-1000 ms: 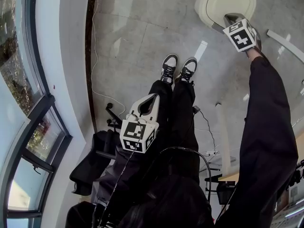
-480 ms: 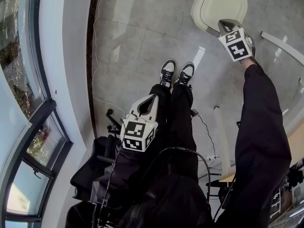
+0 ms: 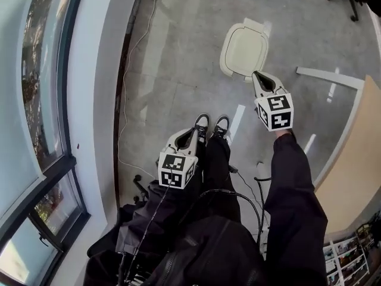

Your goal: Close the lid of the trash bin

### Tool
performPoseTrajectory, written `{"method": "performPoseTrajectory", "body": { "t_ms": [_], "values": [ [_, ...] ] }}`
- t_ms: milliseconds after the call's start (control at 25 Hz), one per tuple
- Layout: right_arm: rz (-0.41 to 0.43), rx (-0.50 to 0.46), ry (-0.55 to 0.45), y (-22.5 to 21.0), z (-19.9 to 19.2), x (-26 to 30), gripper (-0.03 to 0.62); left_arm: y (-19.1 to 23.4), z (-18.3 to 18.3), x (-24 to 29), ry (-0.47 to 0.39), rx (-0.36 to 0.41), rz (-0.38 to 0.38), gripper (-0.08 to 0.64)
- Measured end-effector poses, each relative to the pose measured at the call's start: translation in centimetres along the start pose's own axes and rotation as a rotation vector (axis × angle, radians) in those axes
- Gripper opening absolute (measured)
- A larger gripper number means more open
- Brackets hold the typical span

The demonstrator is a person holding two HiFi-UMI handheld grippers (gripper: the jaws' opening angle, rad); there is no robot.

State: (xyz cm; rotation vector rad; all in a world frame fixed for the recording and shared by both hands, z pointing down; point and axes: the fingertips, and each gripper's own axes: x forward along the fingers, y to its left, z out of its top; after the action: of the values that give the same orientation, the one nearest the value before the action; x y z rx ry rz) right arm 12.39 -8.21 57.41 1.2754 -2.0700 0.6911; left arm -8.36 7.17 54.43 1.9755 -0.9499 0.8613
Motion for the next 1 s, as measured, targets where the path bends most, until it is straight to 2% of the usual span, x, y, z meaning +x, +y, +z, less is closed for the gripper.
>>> {"method": "performPoseTrajectory", "body": {
  "t_ms": [120,320,520,720,840,1000],
  "values": [
    [-0.019,0.038,-0.100,0.9,4.0,-5.8,0.005,-1.8,3.7,-1.6,-0.051,0.068,-0.004,0.002],
    [-0.064,0.001,-0.249,3.6,10.5,-16.6,0.005,-5.1,9.8,-6.1,-0.148,0.152,0.007,0.002],
    [-0.159,-0.010,-0.432,4.6,17.2,-27.1,0.005,-8.1,17.2,-10.4,-0.293,0.257,0.012,0.002],
    [-0.222,-0.001,-0.572,6.6,20.6,-36.7,0.005,-12.7,23.4,-18.2,-0.481,0.321,0.008,0.002],
    [-0.255,-0.006,-0.634,7.4,22.1,-40.6,0.005,-15.2,26.8,-22.6,-0.600,0.346,-0.008,0.002],
    [-0.284,-0.023,-0.694,8.4,23.9,-44.7,0.005,-18.1,29.5,-27.2,-0.713,0.371,-0.027,0.002]
  ]
}}
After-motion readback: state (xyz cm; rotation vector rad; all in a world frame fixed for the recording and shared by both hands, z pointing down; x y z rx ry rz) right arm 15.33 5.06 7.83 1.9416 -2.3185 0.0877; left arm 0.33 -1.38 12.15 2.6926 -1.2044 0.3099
